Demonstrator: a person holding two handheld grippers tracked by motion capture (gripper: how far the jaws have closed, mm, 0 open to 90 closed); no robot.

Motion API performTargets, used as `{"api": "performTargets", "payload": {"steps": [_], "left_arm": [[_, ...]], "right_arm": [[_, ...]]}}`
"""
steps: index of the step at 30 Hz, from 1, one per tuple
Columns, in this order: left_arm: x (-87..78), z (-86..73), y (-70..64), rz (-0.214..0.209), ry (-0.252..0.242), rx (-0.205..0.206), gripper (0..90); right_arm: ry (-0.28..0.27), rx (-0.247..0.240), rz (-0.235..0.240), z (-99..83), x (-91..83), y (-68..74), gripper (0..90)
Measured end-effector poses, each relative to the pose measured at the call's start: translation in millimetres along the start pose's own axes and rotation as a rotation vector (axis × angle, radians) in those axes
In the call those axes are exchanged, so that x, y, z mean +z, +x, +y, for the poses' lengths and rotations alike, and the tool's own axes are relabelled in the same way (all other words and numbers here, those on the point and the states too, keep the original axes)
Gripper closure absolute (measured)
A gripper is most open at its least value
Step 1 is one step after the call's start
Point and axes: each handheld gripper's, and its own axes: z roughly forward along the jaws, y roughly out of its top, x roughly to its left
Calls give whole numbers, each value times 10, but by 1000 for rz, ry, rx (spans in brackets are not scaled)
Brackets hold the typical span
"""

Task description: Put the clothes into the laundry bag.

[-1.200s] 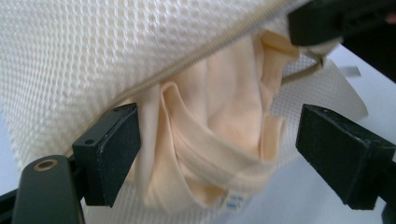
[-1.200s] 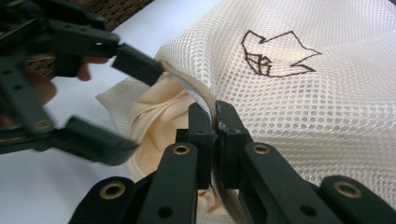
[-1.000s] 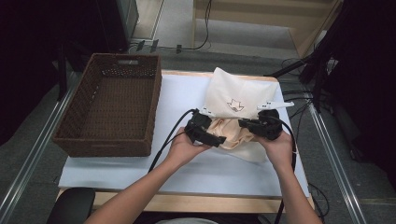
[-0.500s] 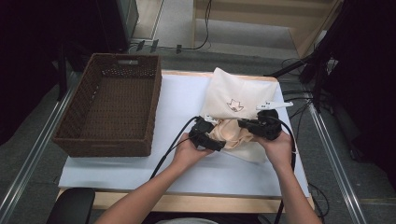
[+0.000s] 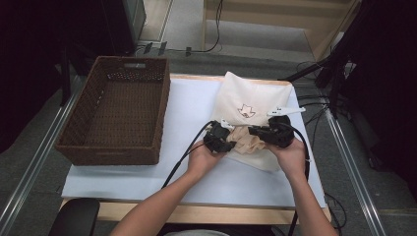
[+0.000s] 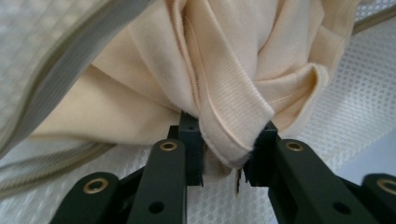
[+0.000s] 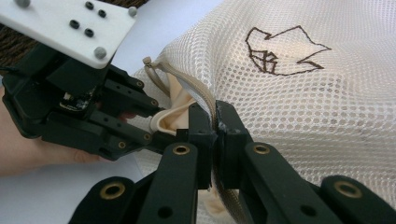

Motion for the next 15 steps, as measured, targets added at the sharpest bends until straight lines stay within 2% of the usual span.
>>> {"api": "performTargets", "payload": {"steps": [3,8,12,14,15], "left_arm": [[-7,72,17,-13,-18,-33,761],[-83,249,9,-26,-77,-58,767],[-121,383,-8,-3,-121,-68,768],[-103,409,-16,-4,-133,-77,767],[-94,418,-19,7,-131,-68,767]], "right_arm": [[1,7,4,2,-1,8,881],[-12,-3,14,15,-27,18,882],[-22,-6,23,29,-54,38,882],[-29,-7,26,38,-69,49,882],[-31,-9,24,39,-73,50,882]]}}
